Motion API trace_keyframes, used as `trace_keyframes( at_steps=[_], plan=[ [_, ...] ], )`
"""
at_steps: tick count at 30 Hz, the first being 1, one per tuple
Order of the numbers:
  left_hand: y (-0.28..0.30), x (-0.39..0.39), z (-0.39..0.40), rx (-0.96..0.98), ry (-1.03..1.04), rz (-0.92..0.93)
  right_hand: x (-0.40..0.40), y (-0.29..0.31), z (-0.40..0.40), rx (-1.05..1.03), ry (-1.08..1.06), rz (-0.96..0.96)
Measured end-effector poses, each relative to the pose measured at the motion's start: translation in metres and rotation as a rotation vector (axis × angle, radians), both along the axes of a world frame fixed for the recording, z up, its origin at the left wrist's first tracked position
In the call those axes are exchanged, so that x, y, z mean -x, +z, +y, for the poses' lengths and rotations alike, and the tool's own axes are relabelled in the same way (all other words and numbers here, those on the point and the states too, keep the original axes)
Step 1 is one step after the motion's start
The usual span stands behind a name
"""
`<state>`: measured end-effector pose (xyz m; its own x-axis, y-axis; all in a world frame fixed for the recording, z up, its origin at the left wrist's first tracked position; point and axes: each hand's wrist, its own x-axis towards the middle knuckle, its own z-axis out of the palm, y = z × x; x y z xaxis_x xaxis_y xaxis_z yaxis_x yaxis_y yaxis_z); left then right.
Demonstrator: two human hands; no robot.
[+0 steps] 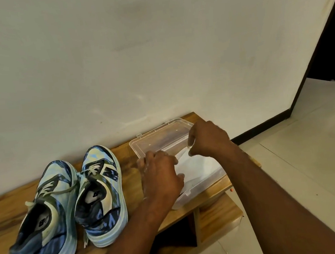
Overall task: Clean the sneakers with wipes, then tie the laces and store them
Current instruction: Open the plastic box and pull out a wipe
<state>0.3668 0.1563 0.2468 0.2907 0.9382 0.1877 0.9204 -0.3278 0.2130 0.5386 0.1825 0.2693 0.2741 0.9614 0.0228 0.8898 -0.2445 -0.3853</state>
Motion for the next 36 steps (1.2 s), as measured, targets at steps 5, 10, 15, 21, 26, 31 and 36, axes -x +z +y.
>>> trace_keyframes(
  at_steps=[5,10,15,21,26,31,36],
  plan=[
    [-0.003,-0.005,0.005,0.111,-0.042,0.133,0.011,-0.009,0.004,0.338,0.161,-0.028],
    [-0.011,-0.008,0.009,0.129,-0.052,0.113,0.02,-0.012,0.002,0.376,0.193,-0.106],
    [-0.012,-0.007,0.01,0.103,-0.047,0.117,0.023,-0.015,0.003,0.363,0.186,-0.103],
    [-0.012,-0.006,0.011,0.063,-0.031,-0.023,0.016,-0.002,-0.001,0.306,0.216,-0.021],
    [0.001,-0.002,0.019,-0.042,-0.039,-0.303,0.006,0.014,-0.005,0.041,0.218,0.295],
    [0.019,0.0,0.031,-0.071,-0.048,-0.509,0.003,0.022,-0.001,-0.228,0.112,0.537],
    [0.042,0.004,0.04,-0.002,-0.07,-0.783,0.003,0.035,-0.003,-0.303,0.062,0.798]
  ],
)
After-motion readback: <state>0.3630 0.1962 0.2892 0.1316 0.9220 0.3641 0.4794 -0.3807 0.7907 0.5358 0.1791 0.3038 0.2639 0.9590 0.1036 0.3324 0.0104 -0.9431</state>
